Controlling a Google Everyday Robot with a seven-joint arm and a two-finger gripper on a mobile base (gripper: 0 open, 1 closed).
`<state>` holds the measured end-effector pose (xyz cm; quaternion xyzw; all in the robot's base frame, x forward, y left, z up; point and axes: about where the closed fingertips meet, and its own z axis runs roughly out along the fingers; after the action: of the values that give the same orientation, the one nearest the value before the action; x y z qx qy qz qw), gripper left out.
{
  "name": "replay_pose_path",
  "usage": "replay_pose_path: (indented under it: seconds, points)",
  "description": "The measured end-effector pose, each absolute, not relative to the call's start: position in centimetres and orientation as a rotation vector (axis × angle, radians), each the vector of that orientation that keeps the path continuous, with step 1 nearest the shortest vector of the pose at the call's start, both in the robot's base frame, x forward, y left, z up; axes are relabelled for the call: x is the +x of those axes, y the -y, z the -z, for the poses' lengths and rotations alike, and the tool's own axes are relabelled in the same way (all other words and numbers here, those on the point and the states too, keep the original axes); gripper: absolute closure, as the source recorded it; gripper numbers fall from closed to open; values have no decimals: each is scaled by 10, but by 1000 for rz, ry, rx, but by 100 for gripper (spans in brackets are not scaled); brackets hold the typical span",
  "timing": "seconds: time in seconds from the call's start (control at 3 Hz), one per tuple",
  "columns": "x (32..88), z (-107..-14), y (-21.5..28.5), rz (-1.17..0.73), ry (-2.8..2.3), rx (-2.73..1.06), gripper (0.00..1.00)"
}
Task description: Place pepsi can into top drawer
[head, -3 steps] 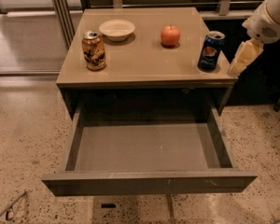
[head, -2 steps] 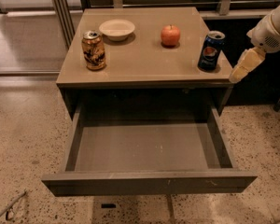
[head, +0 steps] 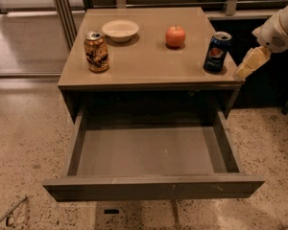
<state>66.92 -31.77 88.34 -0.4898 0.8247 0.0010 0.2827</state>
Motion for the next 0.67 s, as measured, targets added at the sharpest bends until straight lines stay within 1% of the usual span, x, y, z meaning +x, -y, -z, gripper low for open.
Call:
replay_pose_path:
  seconds: [0.67]
  points:
    - [711,-882,306,-197,-2034,-1279,0]
